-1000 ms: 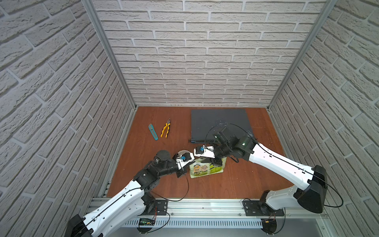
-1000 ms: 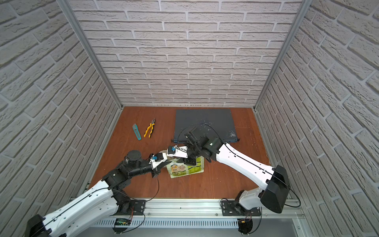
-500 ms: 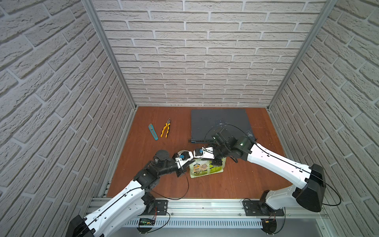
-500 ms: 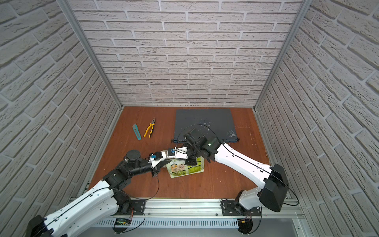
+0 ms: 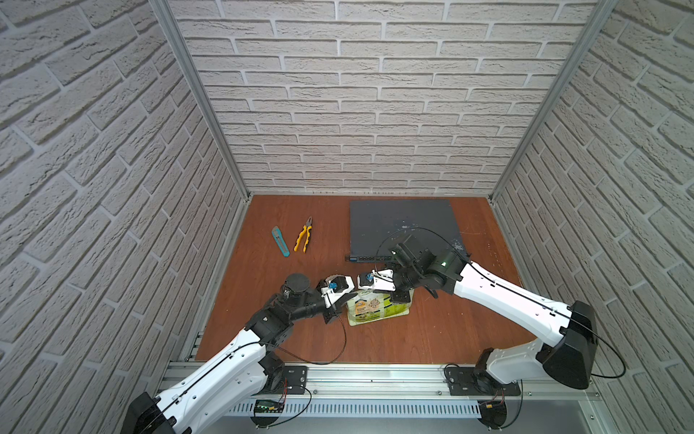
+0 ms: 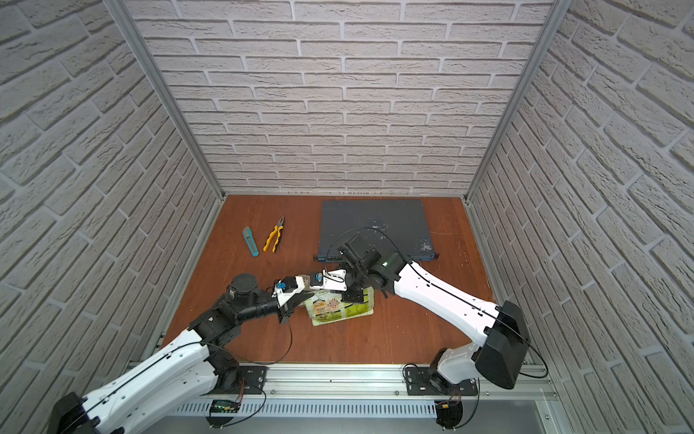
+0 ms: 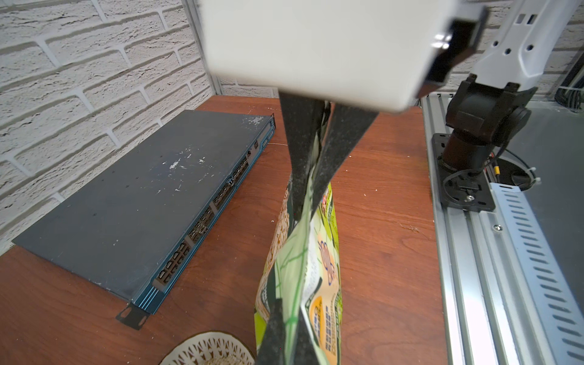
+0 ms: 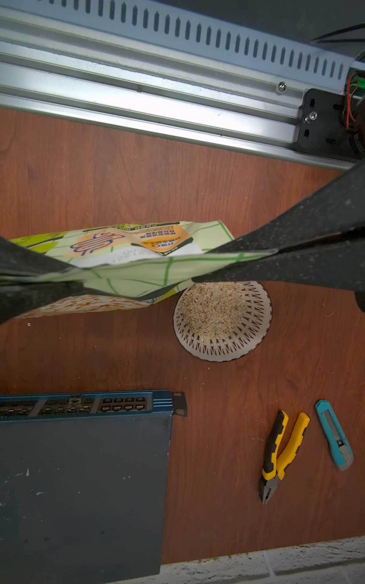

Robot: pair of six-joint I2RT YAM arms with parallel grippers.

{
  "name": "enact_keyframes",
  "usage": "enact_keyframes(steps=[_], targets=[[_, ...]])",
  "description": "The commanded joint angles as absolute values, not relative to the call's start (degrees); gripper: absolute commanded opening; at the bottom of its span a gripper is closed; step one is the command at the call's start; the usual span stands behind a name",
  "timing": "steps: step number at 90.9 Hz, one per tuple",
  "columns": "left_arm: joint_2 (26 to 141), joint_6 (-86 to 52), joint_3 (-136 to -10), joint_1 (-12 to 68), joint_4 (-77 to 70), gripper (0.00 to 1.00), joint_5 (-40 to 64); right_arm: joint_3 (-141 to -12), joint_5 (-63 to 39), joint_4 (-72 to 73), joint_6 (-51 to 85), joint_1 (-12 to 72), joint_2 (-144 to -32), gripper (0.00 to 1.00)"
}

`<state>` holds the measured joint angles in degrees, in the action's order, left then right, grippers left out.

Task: Pour the oats into the breakfast bowl
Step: Close the oats bag at the center of the board.

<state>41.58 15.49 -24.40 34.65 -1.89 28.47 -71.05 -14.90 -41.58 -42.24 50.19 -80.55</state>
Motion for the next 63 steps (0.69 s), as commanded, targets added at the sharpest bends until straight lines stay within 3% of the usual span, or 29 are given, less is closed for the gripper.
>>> enact_keyframes(steps=[1,7,14,21,29,35,43,55,63], targets=[[41.1,15.3,-24.8,33.9,-7.1,0.0,28.8,-70.5,-12.9,-43.6,-41.9,48.6,-77.3,0.11],[41.1,15.3,-24.9,33.8,-7.2,0.0,29.0,-70.4,-13.1,-44.1,-41.8,48.3,-76.8,0.04],[41.1,15.3,-25.1,33.8,-7.1,0.0,29.0,-70.2,-12.1,-44.5,-41.4,47.9,-76.3,0.04],[42.3,15.3,-25.2,33.7,-7.0,0.0,29.1,-69.4,-10.5,-44.4,-40.6,47.5,-75.6,0.13],[42.8,15.4,-25.3,33.7,-7.0,0.0,28.9,-68.4,-10.4,-44.3,-40.4,46.8,-74.4,0.04],[42.9,15.4,-25.4,33.5,-7.0,0.0,29.0,-68.1,-10.2,-44.9,-40.2,46.3,-73.6,0.03],[43.1,15.4,-25.5,33.5,-7.1,0.0,29.2,-67.7,-9.6,-45.1,-39.9,45.6,-72.7,0.11],[43.4,15.4,-25.7,33.5,-7.1,0.0,29.3,-67.4,-8.2,-46.3,-39.7,45.0,-72.5,0.03],[43.6,15.4,-25.7,33.5,-7.1,0.0,29.3,-66.9,-6.7,-46.3,-39.0,44.6,-72.4,0.12]])
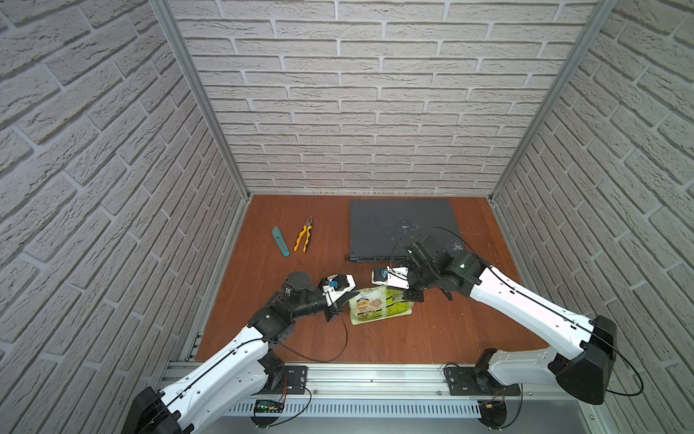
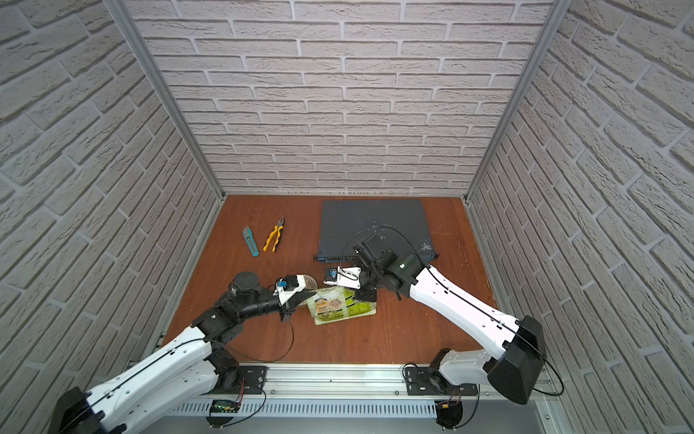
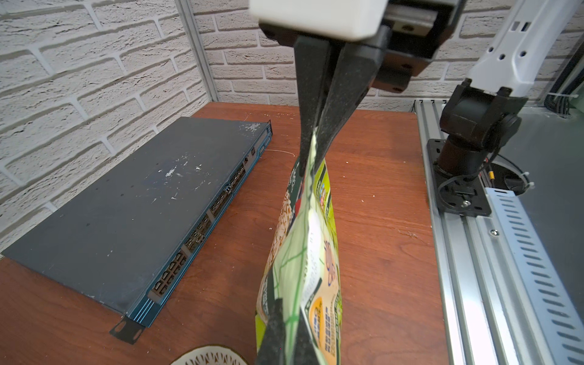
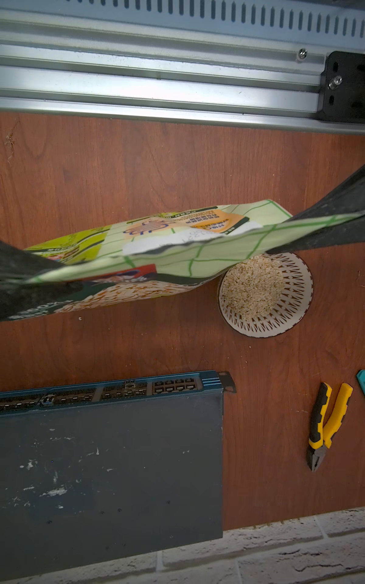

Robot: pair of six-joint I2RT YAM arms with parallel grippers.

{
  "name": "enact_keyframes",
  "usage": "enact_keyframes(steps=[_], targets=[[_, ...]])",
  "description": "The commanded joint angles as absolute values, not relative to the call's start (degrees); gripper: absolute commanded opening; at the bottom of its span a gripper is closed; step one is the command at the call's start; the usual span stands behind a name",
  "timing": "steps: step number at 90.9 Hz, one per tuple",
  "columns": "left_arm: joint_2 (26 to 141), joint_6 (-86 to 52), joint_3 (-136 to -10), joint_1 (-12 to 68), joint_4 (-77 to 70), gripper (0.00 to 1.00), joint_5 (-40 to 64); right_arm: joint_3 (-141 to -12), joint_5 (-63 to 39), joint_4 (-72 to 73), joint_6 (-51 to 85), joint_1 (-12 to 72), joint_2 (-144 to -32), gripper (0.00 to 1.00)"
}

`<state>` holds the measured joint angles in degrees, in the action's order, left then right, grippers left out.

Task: Pour the oats into the breakfast bowl
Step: Close the oats bag at the center of the board.

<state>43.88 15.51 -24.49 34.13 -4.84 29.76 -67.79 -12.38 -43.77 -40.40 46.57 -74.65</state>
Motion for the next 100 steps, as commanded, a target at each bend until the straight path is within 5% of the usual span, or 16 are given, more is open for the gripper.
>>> enact_keyframes(steps=[1,15,24,30,38,47,53,62,74,82,90,100], targets=[[43.6,15.4,-25.7,33.4,-7.1,0.0,29.3,-66.8,-6.6,-46.2,-39.0,44.6,-72.3,0.13],[43.6,15.5,-25.7,33.4,-7.1,0.0,29.4,-66.2,-6.8,-46.9,-38.8,43.9,-71.6,0.04],[43.7,15.5,-25.8,33.3,-7.1,0.0,29.4,-65.3,-6.1,-46.1,-38.4,43.5,-70.9,0.16],[43.8,15.5,-25.8,33.3,-7.1,0.0,29.4,-65.2,-6.3,-46.4,-38.4,43.4,-70.6,0.05],[43.9,15.5,-25.8,33.2,-7.2,0.0,29.4,-65.6,-6.1,-47.3,-38.3,43.1,-70.7,0.04],[44.3,15.5,-26.0,33.2,-7.1,0.0,29.3,-65.2,-5.1,-47.2,-38.1,42.8,-70.3,0.17],[44.6,15.6,-26.3,33.3,-7.1,0.0,29.3,-65.3,-5.2,-47.6,-38.1,42.5,-70.1,0.05],[45.2,15.8,-26.5,33.2,-7.1,0.0,29.3,-65.7,-5.1,-48.5,-38.0,42.1,-69.8,0.04],[46.2,17.1,-27.2,33.2,-6.7,0.0,29.4,-65.1,-4.0,-48.7,-37.6,41.2,-69.0,0.2],[46.8,17.5,-27.8,33.3,-6.5,0.0,29.5,-65.5,-4.2,-49.8,-37.5,40.7,-68.5,0.05],[47.0,17.9,-28.1,33.3,-6.7,0.0,29.5,-65.7,-3.9,-51.0,-37.2,40.3,-67.8,0.03],[47.7,18.6,-28.7,33.2,-6.1,0.0,29.7,-65.0,-2.5,-51.2,-36.8,39.8,-66.6,0.19]])
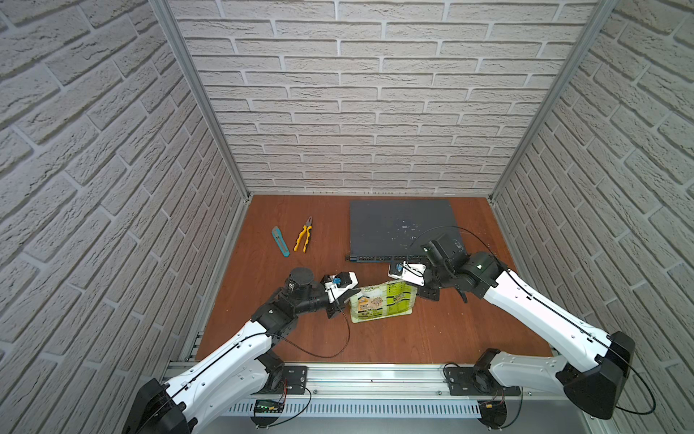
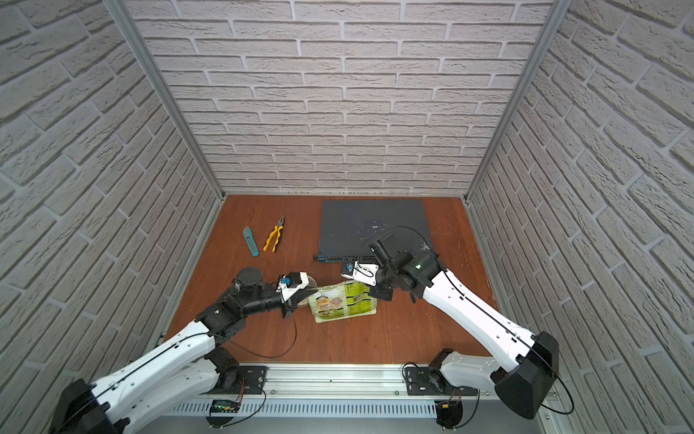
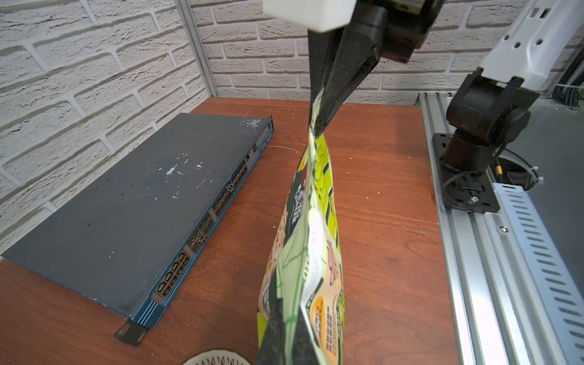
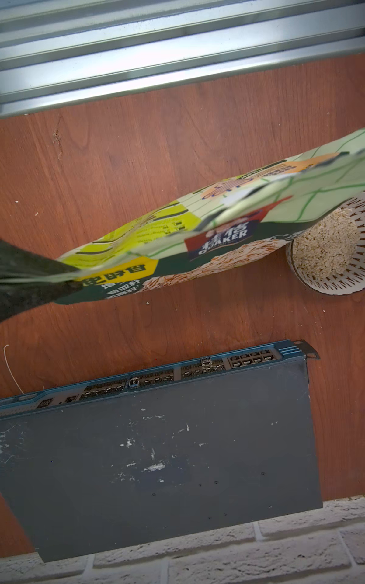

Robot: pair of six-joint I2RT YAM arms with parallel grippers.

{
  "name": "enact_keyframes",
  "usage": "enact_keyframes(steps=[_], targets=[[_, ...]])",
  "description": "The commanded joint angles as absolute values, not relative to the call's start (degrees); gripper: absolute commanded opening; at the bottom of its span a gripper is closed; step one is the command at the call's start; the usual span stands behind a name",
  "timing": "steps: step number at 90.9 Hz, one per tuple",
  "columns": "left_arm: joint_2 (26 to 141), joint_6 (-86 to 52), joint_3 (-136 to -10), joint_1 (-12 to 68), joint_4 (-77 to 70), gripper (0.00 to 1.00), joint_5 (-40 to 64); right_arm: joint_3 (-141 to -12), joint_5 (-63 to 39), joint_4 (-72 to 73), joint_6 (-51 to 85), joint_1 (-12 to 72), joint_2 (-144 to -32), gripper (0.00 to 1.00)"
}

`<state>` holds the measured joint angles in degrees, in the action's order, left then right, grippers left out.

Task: Pour the oats into the breakfast bowl
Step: Close the oats bag at the center of the board.

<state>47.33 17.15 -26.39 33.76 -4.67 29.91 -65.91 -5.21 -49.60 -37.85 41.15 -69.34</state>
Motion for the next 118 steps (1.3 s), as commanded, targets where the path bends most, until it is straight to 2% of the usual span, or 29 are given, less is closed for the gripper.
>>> enact_keyframes(steps=[1,8,14,31,43,52,55,62,68,83,94,96,100,107,118], targets=[[47.7,18.7,-28.7,33.2,-6.0,0.0,29.7,-65.0,-2.4,-51.3,-36.8,39.8,-66.5,0.18],[48.3,19.0,-29.4,33.3,-5.1,0.04,30.2,-65.2,-2.7,-52.5,-36.9,39.4,-66.1,0.04],[49.1,19.2,-30.1,33.3,-4.9,0.08,30.8,-65.8,-3.3,-53.1,-36.7,39.4,-66.2,0.03],[53.0,19.5,-31.9,34.1,-6.2,0.3,32.6,-66.1,-7.5,-51.8,-36.3,39.4,-66.3,0.04],[56.5,19.7,-33.4,35.3,-7.8,0.34,33.5,-66.2,-7.7,-51.4,-36.3,39.4,-66.9,0.04],[58.6,19.9,-34.5,36.2,-8.4,0.32,34.1,-66.0,-7.6,-51.3,-36.3,39.4,-67.1,0.04],[59.0,19.9,-34.8,36.4,-8.6,0.29,34.2,-65.9,-7.6,-51.3,-36.3,39.4,-67.1,0.04],[59.0,19.8,-35.0,36.4,-9.4,0.14,34.0,-65.8,-7.2,-51.3,-36.2,39.4,-67.0,0.04],[58.6,19.8,-34.8,36.4,-9.6,0.0,33.3,-65.8,-7.1,-51.2,-36.1,39.4,-66.9,0.11],[57.3,20.2,-33.4,36.4,-10.2,0.0,32.6,-66.1,-10.9,-49.9,-36.2,39.5,-66.9,0.28],[56.9,20.0,-33.0,36.3,-9.8,0.0,32.2,-66.9,-11.9,-49.6,-36.5,39.5,-69.1,0.32],[56.6,20.0,-33.0,36.3,-9.6,0.03,32.1,-67.2,-11.9,-49.6,-36.6,39.5,-69.5,0.32],[56.1,19.9,-32.9,36.3,-8.9,0.11,31.7,-67.8,-11.9,-49.9,-36.7,39.6,-70.5,0.26],[54.6,19.8,-32.2,36.3,-8.1,0.2,30.4,-68.7,-11.5,-51.0,-36.8,39.6,-71.7,0.05],[51.1,19.3,-29.9,36.1,-7.9,0.27,27.9,-68.2,-9.5,-50.7,-36.9,39.6,-70.9,0.04]])
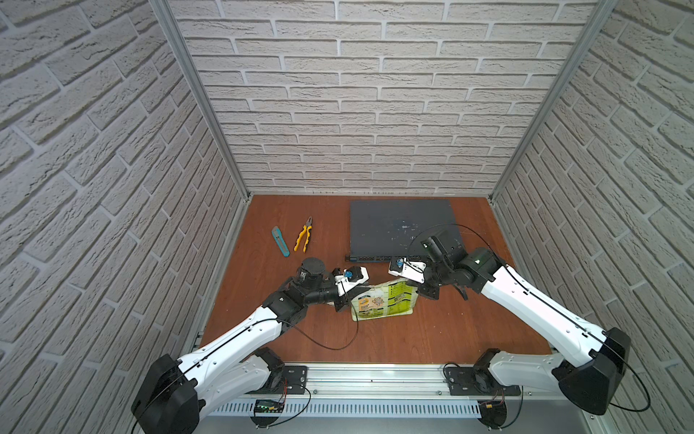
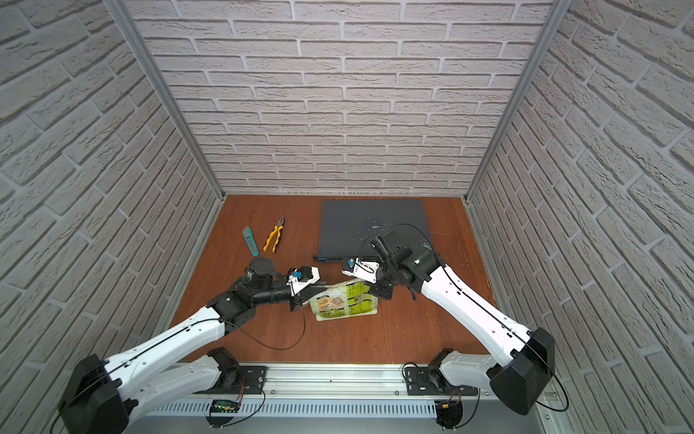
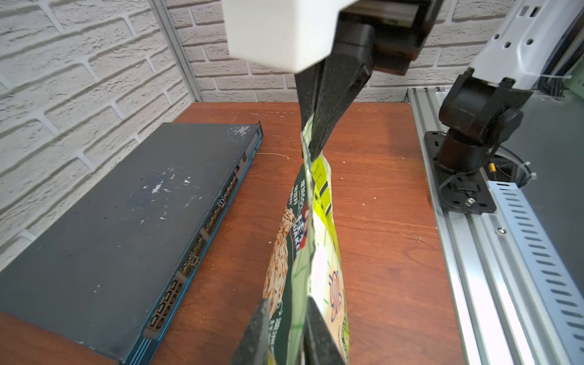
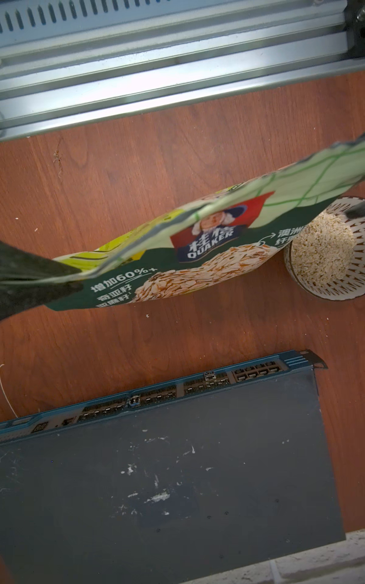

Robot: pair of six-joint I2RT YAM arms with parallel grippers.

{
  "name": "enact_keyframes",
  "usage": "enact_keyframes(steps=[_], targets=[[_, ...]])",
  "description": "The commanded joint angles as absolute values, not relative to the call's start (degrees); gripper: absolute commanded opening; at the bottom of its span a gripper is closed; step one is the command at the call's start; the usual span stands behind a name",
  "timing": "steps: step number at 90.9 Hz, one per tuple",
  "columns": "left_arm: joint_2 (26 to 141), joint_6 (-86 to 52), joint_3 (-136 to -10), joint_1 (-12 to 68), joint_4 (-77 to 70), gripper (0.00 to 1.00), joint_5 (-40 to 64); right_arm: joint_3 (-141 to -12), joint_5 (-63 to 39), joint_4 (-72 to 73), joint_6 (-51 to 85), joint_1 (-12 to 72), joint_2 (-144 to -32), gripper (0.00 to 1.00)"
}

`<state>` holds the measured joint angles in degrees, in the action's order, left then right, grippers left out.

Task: Pour the oats into the breakfast bowl
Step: Close the oats bag at the center of the board.

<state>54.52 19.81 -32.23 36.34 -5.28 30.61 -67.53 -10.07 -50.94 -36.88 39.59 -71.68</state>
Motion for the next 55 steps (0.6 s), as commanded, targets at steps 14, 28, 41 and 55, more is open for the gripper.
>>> enact_keyframes(steps=[14,28,41,55], targets=[[47.3,19.0,-27.2,36.0,-6.8,0.3,24.5,-67.9,-10.6,-49.7,-36.6,39.6,-69.4,0.04],[46.3,19.3,-26.8,35.6,-5.6,0.26,23.7,-68.9,-11.8,-50.0,-36.6,40.4,-70.6,0.04],[46.9,19.3,-27.5,35.6,-6.1,0.03,24.7,-70.0,-13.2,-49.2,-36.8,41.8,-72.0,0.17],[47.3,19.4,-28.0,35.6,-7.8,0.0,25.7,-72.4,-15.7,-48.6,-37.7,44.0,-74.8,0.29]])
